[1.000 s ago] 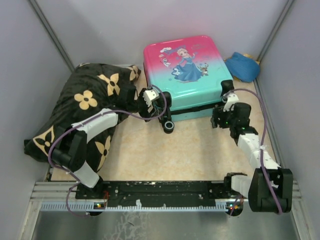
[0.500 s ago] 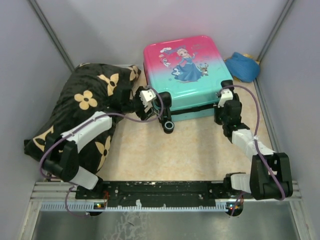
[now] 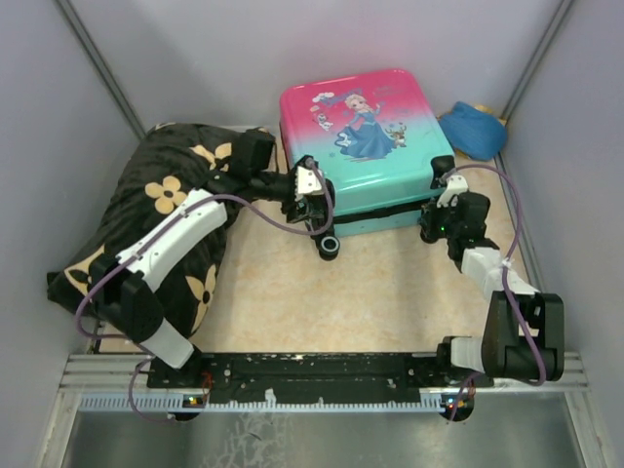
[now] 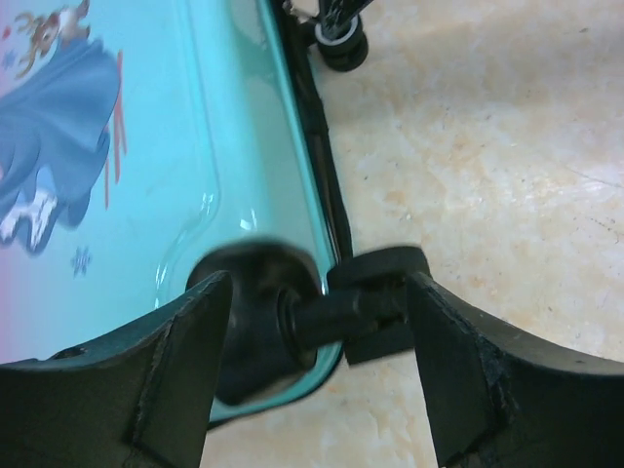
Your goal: Pack the luggage
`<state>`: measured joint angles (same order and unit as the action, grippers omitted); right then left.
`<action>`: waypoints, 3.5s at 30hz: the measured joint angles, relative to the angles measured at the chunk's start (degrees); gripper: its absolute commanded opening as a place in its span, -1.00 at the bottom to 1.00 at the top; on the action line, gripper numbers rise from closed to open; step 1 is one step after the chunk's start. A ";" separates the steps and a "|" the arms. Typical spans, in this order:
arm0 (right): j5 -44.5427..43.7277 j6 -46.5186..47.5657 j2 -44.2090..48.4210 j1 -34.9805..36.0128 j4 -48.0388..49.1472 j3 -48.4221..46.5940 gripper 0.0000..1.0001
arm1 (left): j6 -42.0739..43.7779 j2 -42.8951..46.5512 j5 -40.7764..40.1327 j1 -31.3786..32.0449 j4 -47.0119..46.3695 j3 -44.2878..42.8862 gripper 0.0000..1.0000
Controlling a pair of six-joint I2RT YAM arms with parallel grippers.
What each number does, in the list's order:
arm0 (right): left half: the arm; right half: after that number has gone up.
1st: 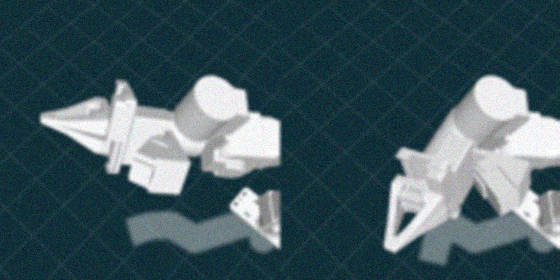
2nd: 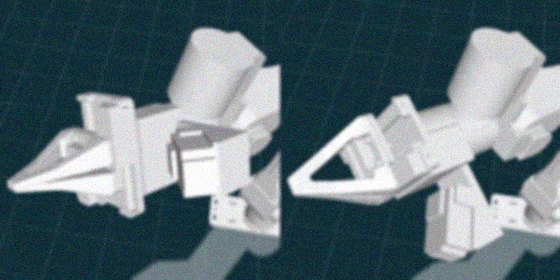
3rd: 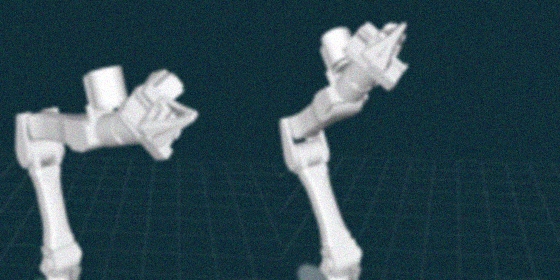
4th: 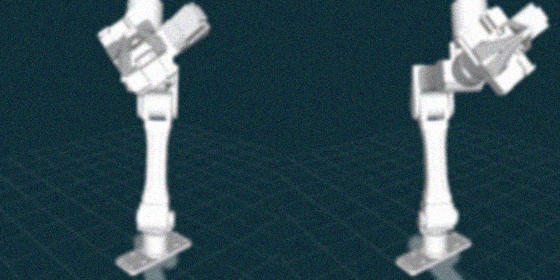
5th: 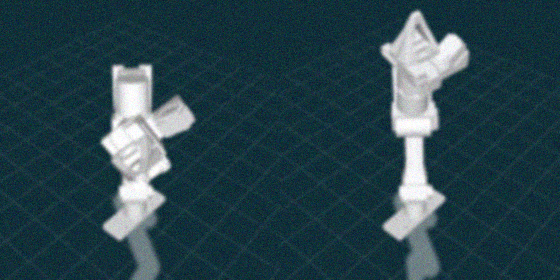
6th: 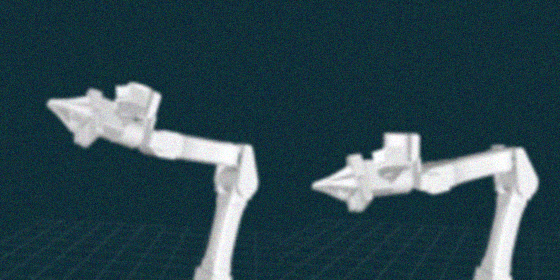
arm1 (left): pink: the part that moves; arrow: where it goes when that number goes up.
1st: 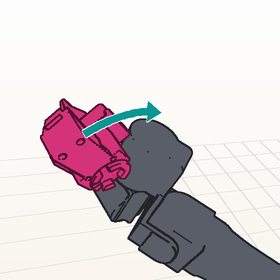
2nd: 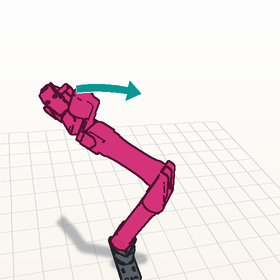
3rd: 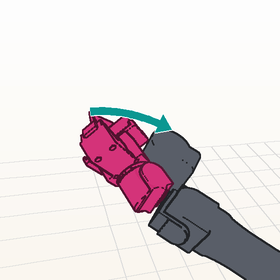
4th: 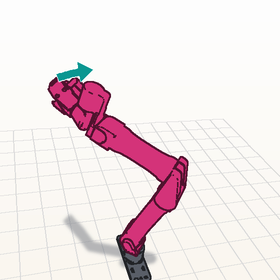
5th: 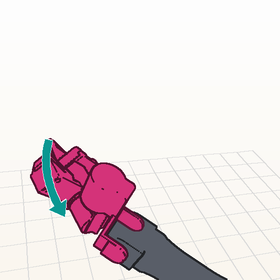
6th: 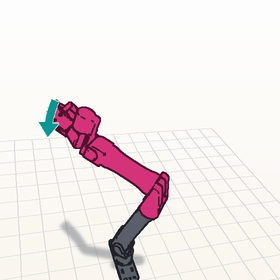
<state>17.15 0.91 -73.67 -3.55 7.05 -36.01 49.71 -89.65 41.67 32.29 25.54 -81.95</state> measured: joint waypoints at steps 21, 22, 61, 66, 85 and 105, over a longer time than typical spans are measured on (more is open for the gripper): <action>1.79 -0.57 1.60 -4.28 -3.69 -0.66 -1.00 | 2.43 -15.52 -12.79 11.02 8.46 -11.32 -0.26; 2.25 -0.15 1.66 -5.25 -3.93 -0.83 -1.00 | 2.86 -15.19 -13.03 11.02 8.35 -10.91 -0.28; 35.69 16.57 -35.52 -21.53 -19.82 -41.51 -1.00 | 11.65 -11.43 -11.28 6.32 8.37 -5.31 -0.55; 36.50 13.79 -39.89 -20.02 -18.34 -46.66 -1.00 | 11.65 -11.50 -11.47 6.32 8.55 -5.46 -0.55; 35.87 7.48 -41.18 -12.68 -7.65 -43.54 -1.00 | 10.99 -10.36 -11.30 0.02 14.82 -6.05 -0.13; 30.97 -9.40 -22.69 3.21 8.52 -14.99 -1.00 | -29.62 0.90 -7.34 1.05 11.30 -4.63 0.62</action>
<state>48.12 -8.49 -96.36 -0.34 15.57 -51.00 20.10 -88.75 34.33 33.34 36.84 -86.59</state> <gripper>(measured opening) 0.041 0.813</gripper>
